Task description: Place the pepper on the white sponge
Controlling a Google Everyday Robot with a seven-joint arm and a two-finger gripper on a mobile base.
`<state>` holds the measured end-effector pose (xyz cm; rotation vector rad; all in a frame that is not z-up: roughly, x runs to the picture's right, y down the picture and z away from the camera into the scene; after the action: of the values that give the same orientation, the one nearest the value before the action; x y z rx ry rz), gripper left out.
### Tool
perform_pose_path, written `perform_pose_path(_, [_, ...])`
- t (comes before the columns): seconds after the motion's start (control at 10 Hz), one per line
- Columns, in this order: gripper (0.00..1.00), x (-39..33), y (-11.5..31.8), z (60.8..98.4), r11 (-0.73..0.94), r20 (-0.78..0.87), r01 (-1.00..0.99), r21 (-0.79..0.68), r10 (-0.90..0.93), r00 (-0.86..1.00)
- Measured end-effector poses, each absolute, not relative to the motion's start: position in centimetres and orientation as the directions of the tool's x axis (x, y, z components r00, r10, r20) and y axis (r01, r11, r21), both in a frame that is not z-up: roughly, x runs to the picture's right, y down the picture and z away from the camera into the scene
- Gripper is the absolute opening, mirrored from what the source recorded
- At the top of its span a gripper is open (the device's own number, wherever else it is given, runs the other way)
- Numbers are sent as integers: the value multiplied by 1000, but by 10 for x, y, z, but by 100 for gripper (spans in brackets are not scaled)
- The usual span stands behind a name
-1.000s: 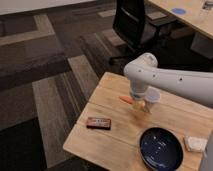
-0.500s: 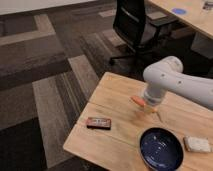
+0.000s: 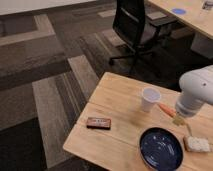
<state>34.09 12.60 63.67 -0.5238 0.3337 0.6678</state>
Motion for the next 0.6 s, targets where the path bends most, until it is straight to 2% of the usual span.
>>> perform_pose_path(0.4, [0, 343, 127, 636, 664, -458, -660, -350, 493, 740])
perform_pose_path(0.6, [0, 357, 142, 632, 628, -476, -699, -342, 525, 705])
